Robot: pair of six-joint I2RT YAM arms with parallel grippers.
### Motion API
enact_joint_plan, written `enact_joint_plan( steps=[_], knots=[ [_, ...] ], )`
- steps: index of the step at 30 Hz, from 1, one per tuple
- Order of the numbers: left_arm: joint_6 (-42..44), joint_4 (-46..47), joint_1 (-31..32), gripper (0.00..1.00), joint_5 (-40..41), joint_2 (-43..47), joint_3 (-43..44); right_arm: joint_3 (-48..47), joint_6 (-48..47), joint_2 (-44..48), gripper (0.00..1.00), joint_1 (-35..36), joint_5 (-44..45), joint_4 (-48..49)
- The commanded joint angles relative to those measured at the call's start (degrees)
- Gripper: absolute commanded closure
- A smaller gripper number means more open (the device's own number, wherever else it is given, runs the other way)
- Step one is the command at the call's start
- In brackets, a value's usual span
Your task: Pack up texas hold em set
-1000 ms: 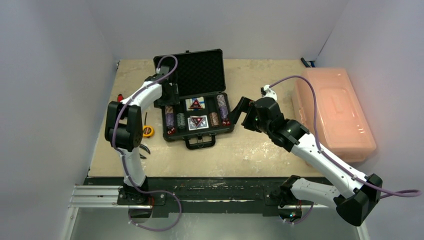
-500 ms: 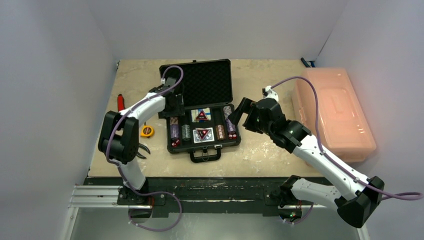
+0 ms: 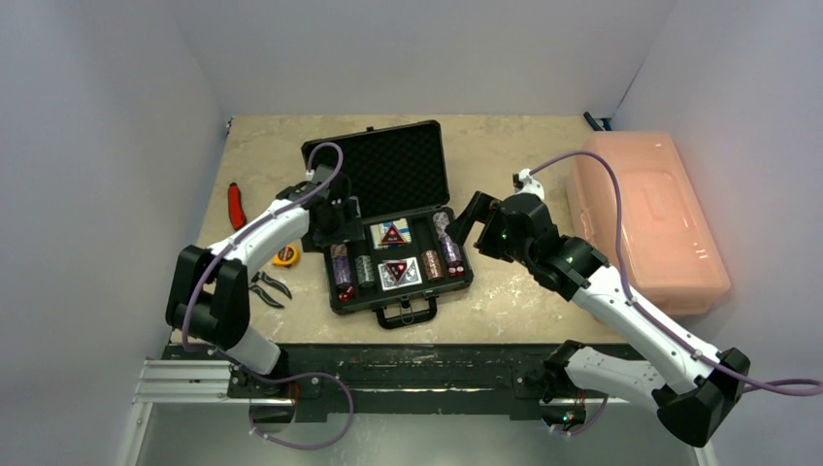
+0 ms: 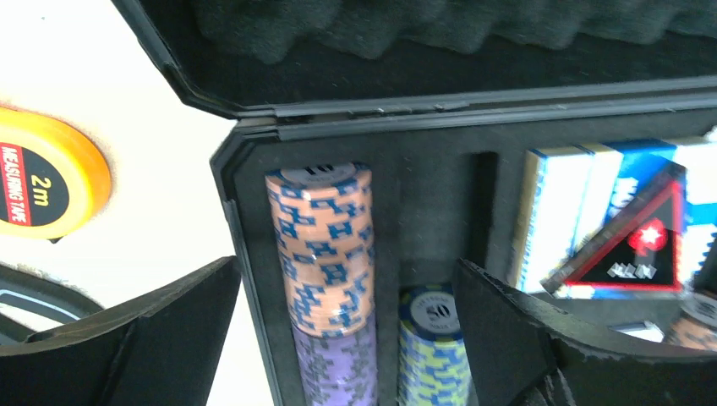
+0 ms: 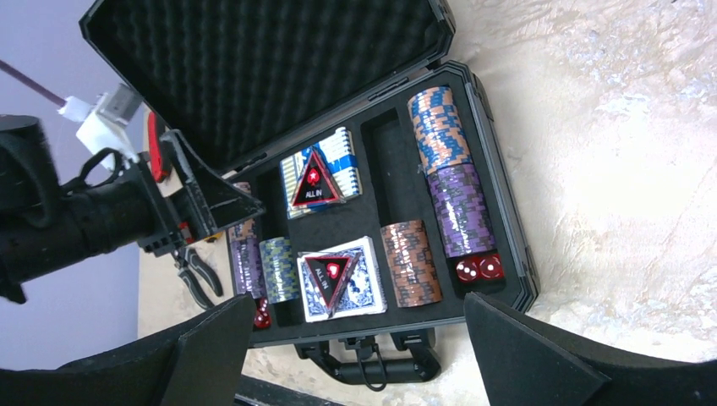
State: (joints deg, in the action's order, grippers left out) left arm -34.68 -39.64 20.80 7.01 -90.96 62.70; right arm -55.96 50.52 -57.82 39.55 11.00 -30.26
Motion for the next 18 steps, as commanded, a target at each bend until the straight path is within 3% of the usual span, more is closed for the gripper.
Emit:
enact_joint_plan(
  steps=[1, 18],
  knots=[
    [0.4, -0.9, 1.1, 0.01, -4.4, 5.4, 0.6, -0.9, 0.6, 1.4, 0.01, -0.2, 2.0, -1.5],
    [9.9, -7.6, 1.0, 0.01, 1.1, 21.7, 8.9, -1.5, 1.5, 2.4, 0.01, -0.2, 4.9, -4.0]
  ],
)
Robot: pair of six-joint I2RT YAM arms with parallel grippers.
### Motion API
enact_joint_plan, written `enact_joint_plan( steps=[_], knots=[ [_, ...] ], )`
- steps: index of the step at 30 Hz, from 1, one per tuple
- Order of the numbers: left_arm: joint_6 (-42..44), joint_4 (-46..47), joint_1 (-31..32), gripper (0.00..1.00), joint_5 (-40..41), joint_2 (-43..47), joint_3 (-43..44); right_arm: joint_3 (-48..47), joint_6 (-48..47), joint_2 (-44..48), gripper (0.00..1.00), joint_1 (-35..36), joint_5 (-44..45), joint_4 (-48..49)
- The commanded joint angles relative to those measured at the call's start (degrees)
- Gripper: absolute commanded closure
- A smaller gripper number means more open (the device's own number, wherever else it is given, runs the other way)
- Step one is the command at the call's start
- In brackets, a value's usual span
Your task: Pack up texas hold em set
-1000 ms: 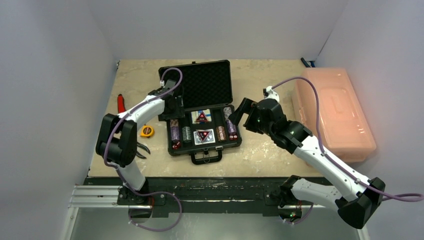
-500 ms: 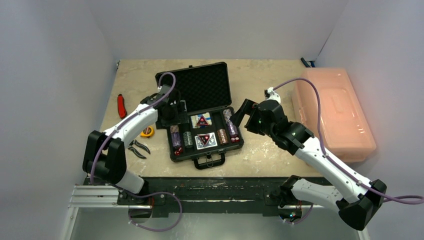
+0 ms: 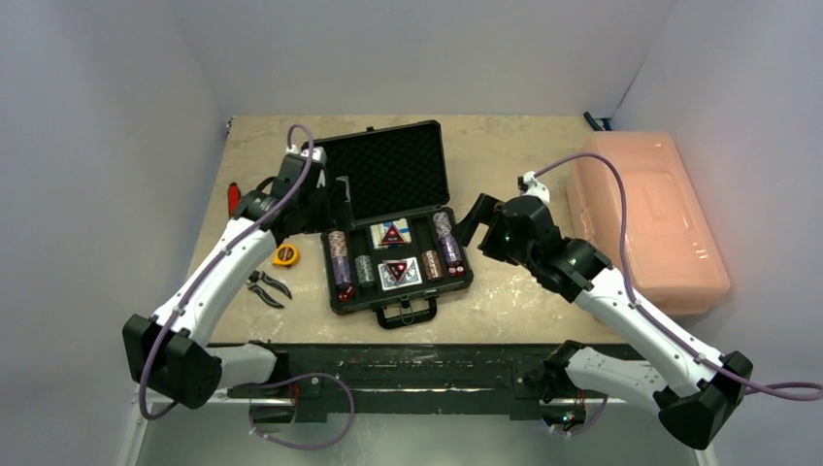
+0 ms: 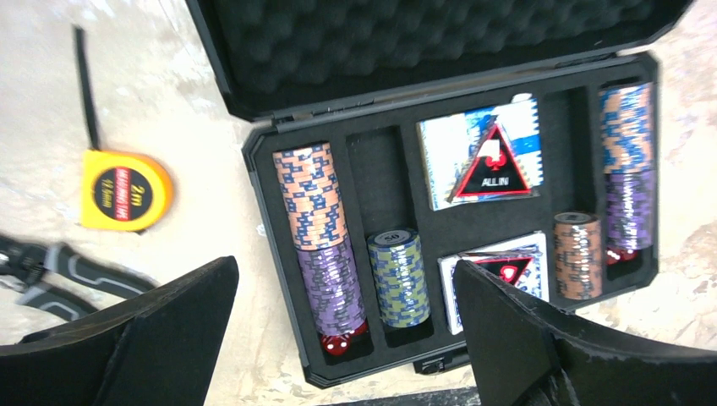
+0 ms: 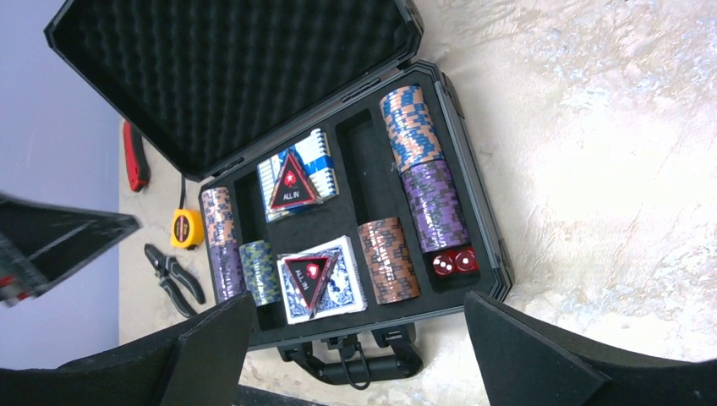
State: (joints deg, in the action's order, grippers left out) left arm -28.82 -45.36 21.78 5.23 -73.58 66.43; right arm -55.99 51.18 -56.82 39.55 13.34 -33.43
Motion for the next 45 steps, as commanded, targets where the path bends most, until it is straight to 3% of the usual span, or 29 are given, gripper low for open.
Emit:
enact_joint_plan(
  steps=[1, 7, 19, 28, 37, 45],
  knots=[
    [4.9, -2.1, 0.0, 0.02, 3.3, 4.9, 6.0, -1.3, 0.9, 1.4, 0.01, -0.2, 2.6, -1.0],
    [9.4, -2.9, -1.0, 0.03, 4.2, 5.2, 12.4, -0.1, 1.6, 2.1, 0.01, -0.2, 4.1, -2.2],
    [12.7, 1.2, -11.7, 0.09, -11.3, 1.2, 25.3, 3.7, 3.6, 8.1, 0.01, -0.3, 5.8, -6.4],
    [15.9, 2.4, -15.0, 0.16, -17.2, -9.7, 38.5, 7.6, 4.2, 12.6, 0.01, -0.3, 7.0, -8.0],
    [9.9, 6.2, -24.1, 0.23, -31.0, -21.9, 47.8, 10.0, 2.4, 13.0, 0.01, -0.2, 6.8, -6.9],
    [7.5, 4.2, -29.7, 0.29, -39.0, -34.6, 58.3, 12.0, 1.1, 11.7, 0.01, -0.2, 5.4, -4.7]
  ],
)
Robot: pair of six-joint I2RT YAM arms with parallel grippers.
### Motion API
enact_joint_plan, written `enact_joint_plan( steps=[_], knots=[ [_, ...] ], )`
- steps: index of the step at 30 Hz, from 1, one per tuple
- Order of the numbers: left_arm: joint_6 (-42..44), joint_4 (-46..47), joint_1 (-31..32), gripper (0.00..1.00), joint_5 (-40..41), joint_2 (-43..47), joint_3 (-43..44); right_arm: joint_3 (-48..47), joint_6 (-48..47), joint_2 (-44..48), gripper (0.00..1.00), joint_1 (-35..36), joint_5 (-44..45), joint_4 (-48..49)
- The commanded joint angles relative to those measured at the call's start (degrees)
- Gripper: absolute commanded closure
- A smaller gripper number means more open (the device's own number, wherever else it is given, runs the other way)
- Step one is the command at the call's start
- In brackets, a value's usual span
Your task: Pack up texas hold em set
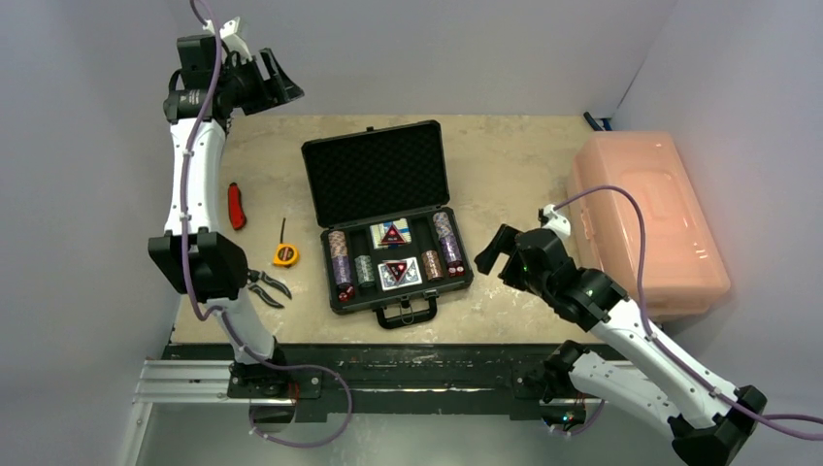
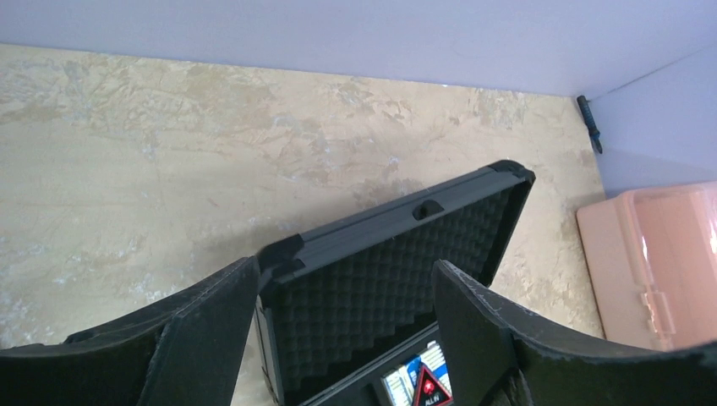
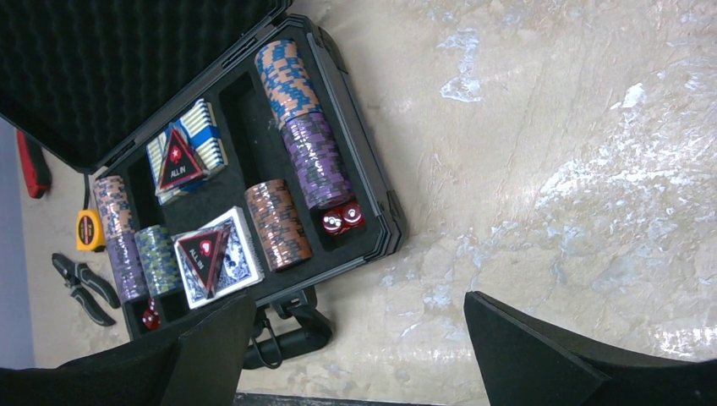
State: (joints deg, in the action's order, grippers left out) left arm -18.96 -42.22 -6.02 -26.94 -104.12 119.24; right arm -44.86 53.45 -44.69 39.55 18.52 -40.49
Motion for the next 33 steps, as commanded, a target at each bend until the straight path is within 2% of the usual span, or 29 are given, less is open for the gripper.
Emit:
enact_joint_plan(
  steps=[1, 12, 22, 25, 28, 33],
  knots=[
    [-2.9, 1.1, -2.5, 0.30, -8.2, -5.5, 6.5, 1.1, -1.3, -0.5, 0.01, -0.2, 0.0, 2.8],
    [-11.4, 6.9, -6.4, 0.39, -15.1, -18.0, 13.9, 2.0, -4.7, -3.7, 0.01, -0.3, -2.1, 6.5],
    [-13.9, 9.1, -6.6, 0.43, -17.6, -25.6, 18.0, 4.3, -13.5, -9.0, 0.07, -0.2, -16.6, 18.6],
    [-13.9, 8.5, -6.8, 0.46, -17.6, -27.7, 18.0, 3.5, -14.0, -10.9, 0.13, -0.2, -17.9, 20.9],
    [-14.1, 8.5, -6.9, 0.52, -18.2, -29.1, 16.4, 2.3, -14.2, -12.2, 0.25, -0.2, -18.3, 23.6],
    [-14.5, 8.1, -6.8, 0.66, -20.8, -29.8, 11.5, -1.6, -14.2, -17.1, 0.44, -0.3, -20.6, 28.4]
  ],
)
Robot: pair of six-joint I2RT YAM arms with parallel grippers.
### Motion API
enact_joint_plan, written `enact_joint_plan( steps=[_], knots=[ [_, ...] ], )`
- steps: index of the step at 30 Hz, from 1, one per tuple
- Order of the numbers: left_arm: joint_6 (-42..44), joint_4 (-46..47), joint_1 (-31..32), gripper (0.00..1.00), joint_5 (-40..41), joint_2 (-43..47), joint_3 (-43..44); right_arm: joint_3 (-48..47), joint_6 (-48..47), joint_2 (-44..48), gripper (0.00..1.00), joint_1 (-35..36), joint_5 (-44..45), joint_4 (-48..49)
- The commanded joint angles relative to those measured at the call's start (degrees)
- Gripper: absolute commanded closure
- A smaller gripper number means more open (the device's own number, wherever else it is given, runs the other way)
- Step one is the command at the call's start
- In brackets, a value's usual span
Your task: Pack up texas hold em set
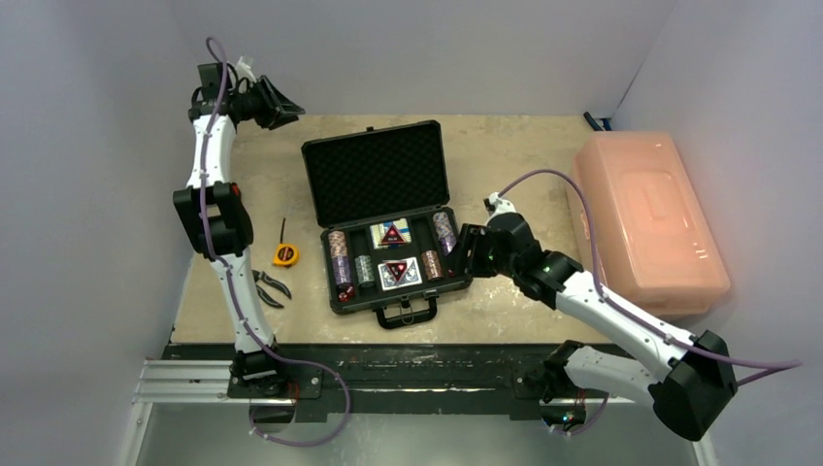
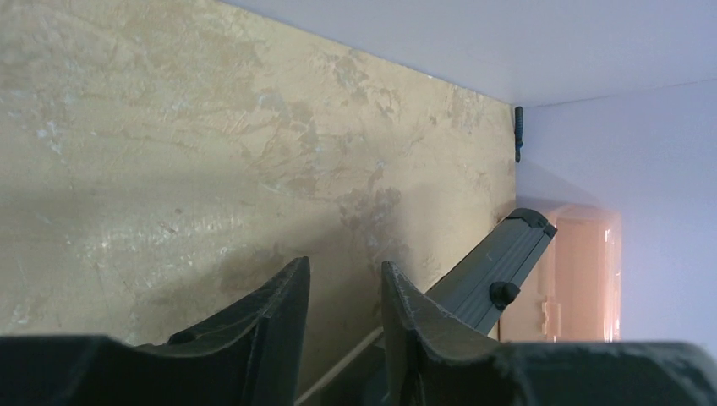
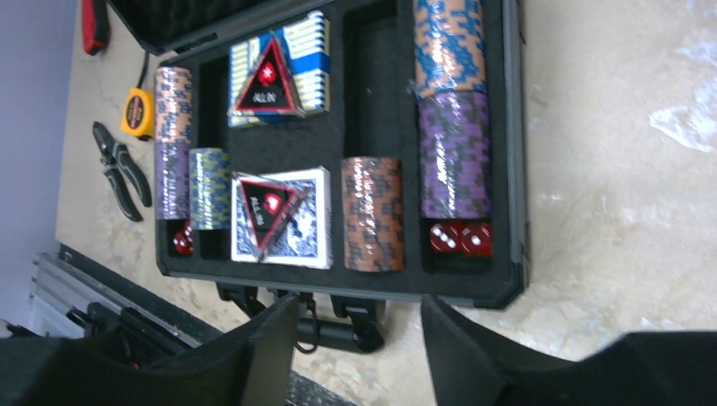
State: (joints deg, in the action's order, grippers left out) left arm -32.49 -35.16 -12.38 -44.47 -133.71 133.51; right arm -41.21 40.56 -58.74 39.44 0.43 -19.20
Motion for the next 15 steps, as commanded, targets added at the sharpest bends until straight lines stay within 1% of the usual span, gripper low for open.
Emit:
enact_joint_plan(
  steps=[1, 4, 8, 15],
  knots=[
    [-0.7, 0.9, -0.4, 0.67, -3.8, -0.2, -4.0, -6.1, -1.3, -4.4, 0.48, -0.1, -2.9, 7.9],
    [0.8, -0.6, -0.2, 0.71, -5.3, 0.3, -7.0, -8.6, -1.5, -8.2, 0.58, -0.1, -4.7, 10.6],
    [2.4, -1.4, 0.2, 0.75, -6.9, 1.3, -10.8, -13.2, -1.5, -13.1, 0.71, -0.1, -5.3, 11.0],
    [3.6, -2.5, 0.7, 0.76, -11.2, 2.1, -12.8, -20.3, -2.2, -20.9, 0.98, -0.2, -4.9, 11.0]
  ],
)
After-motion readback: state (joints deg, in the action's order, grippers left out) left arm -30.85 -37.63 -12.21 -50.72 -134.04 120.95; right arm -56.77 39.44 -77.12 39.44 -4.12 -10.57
